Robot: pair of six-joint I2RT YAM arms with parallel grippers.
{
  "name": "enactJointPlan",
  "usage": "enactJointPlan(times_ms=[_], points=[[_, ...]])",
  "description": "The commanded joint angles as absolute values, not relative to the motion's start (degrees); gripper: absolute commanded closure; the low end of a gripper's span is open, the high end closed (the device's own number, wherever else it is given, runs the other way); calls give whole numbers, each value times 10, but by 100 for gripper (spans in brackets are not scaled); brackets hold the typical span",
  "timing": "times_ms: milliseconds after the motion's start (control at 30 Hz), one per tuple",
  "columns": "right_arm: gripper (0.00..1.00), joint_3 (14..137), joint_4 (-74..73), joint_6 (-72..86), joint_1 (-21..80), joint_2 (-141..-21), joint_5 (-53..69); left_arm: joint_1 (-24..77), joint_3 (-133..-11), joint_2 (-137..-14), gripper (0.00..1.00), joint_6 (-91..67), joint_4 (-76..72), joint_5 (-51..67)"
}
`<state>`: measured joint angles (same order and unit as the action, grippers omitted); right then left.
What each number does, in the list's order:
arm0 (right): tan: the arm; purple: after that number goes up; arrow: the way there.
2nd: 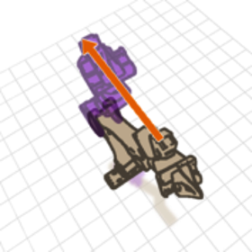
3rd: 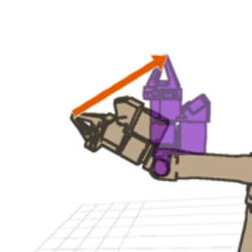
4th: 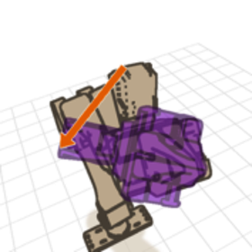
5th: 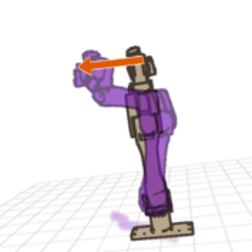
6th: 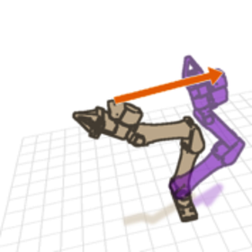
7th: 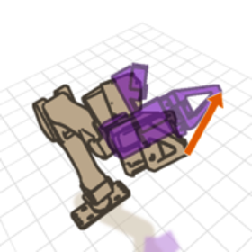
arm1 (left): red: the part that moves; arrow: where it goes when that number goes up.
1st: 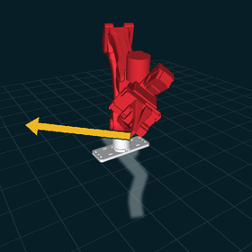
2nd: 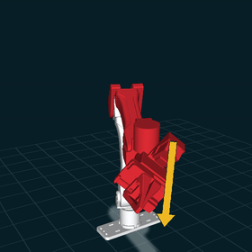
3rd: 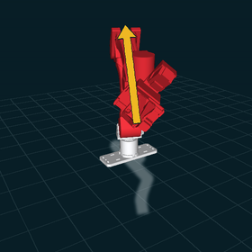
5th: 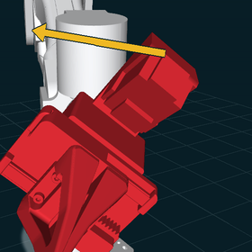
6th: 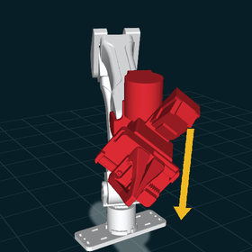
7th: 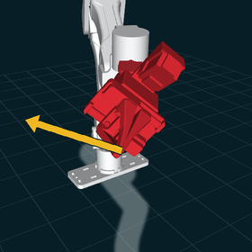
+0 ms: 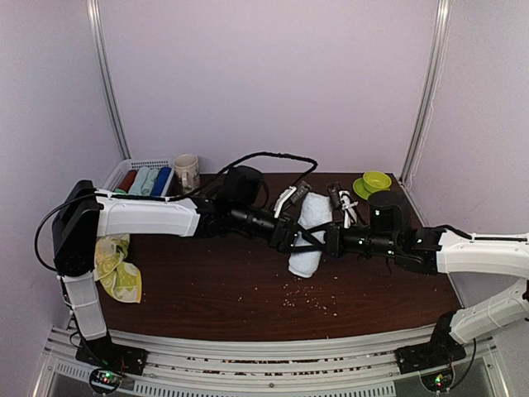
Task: Roll the towels
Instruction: Pass from the right arm to the left
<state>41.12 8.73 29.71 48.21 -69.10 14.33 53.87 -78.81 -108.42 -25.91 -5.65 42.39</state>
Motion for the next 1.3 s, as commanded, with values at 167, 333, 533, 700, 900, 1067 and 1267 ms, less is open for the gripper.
enactJointPlan(times_ms=[167, 333, 533, 700, 900, 1067, 1267], points=[[97, 424, 132, 345, 472, -701, 119, 573, -782, -1085, 20, -225, -93, 428], [97, 400, 176, 357, 448, -680, 167, 573, -768, -1080, 18, -224, -115, 440], [97, 400, 179, 367, 430, -679, 185, 573, -781, -1083, 21, -228, -101, 419], [97, 412, 173, 381, 426, -700, 188, 575, -813, -1104, 23, -215, -38, 388], [97, 404, 187, 415, 409, -705, 197, 579, -810, -1105, 18, -214, -37, 385], [97, 407, 198, 437, 406, -706, 204, 580, -814, -1110, 16, -212, -24, 363], [98, 411, 176, 431, 408, -706, 171, 580, -844, -1123, 27, -232, 13, 303]])
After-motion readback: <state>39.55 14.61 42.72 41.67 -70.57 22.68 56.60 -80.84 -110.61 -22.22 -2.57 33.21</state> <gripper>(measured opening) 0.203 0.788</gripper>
